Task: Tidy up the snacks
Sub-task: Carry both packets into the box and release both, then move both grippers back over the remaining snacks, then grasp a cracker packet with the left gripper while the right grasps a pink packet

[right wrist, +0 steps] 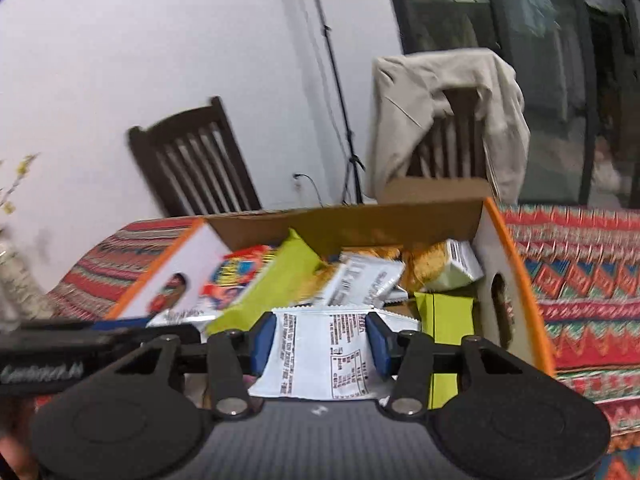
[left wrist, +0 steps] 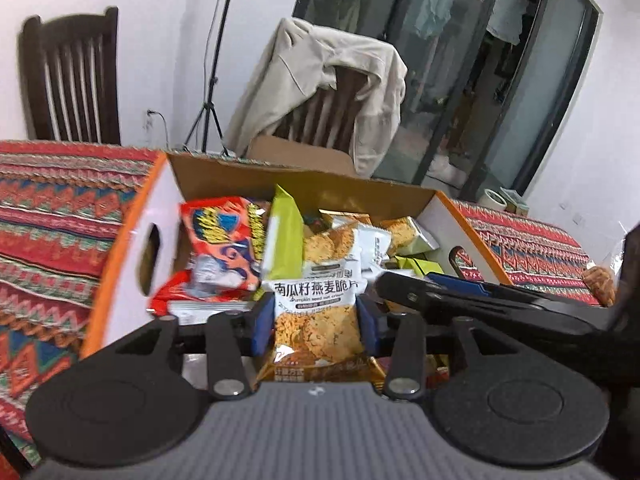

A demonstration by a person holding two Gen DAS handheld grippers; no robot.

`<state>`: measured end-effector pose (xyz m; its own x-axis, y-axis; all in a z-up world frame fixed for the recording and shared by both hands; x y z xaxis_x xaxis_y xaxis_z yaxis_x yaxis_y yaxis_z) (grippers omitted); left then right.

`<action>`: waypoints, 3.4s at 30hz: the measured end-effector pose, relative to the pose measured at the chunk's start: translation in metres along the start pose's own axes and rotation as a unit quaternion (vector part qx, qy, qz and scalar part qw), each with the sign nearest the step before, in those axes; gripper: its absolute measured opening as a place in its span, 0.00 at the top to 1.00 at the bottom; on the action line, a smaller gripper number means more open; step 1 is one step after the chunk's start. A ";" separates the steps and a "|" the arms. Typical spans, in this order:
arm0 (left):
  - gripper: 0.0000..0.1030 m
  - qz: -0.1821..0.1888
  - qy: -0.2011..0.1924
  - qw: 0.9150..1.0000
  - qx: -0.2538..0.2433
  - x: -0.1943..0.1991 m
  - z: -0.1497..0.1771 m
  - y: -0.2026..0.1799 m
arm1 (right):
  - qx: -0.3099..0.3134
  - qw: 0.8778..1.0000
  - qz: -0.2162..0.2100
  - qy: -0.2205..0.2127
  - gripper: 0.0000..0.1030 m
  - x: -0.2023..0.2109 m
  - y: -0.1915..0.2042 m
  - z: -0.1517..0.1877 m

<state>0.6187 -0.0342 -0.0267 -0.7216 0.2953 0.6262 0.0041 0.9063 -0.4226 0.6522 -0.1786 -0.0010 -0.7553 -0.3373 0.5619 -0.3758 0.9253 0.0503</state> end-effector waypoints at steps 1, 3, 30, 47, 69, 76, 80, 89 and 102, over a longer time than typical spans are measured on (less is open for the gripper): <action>0.35 -0.003 -0.001 1.000 0.004 -0.004 -0.001 0.001 | -0.013 1.000 0.008 0.003 0.44 -0.007 -0.005 0.003; 0.29 -0.007 -0.017 1.000 0.009 -0.004 -0.003 0.004 | -0.044 0.999 0.005 0.001 0.33 -0.012 -0.012 0.009; 0.00 -0.079 -0.226 0.962 -0.134 0.295 0.170 -0.004 | 0.123 0.985 0.061 -0.109 0.01 0.328 0.011 0.089; 0.00 -0.114 -0.154 0.976 -0.103 0.297 0.306 0.025 | 0.093 0.989 0.096 -0.059 0.00 0.355 0.074 0.295; 0.00 -0.133 -0.119 0.982 -0.053 0.230 0.218 0.055 | 0.047 0.993 0.069 -0.084 0.00 0.314 0.069 0.244; 0.00 -0.097 -0.131 0.984 -0.072 0.166 0.131 0.058 | 0.097 0.991 0.051 -0.082 0.00 0.259 0.071 0.174; 0.03 -0.097 -0.128 0.984 -0.076 0.110 0.093 0.075 | 0.144 0.987 0.059 -0.049 0.00 0.206 0.072 0.137; 0.29 -0.088 -0.064 0.994 -0.024 0.051 0.075 0.106 | 0.171 0.984 0.039 0.041 0.24 0.079 0.071 0.109; 0.59 -0.096 -0.074 0.992 -0.025 0.056 0.074 0.104 | 0.154 0.988 0.005 0.020 0.33 0.073 0.073 0.117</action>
<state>0.5273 0.0545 -0.0846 -0.8059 0.0710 0.5878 -0.1117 0.9567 -0.2686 0.5068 -0.1562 -0.0524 -0.7397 -0.3159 0.5942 -0.5193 0.8295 -0.2055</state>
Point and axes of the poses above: each gripper's, at about its wrist camera, not at the fingertips, and x roughly against the way its jaws point, y to its left, z to its underside, the point moved 7 cm from there along -x, roughly the way its jaws point, and after that the axes turned 14 degrees about x, right-handed, at the moved point
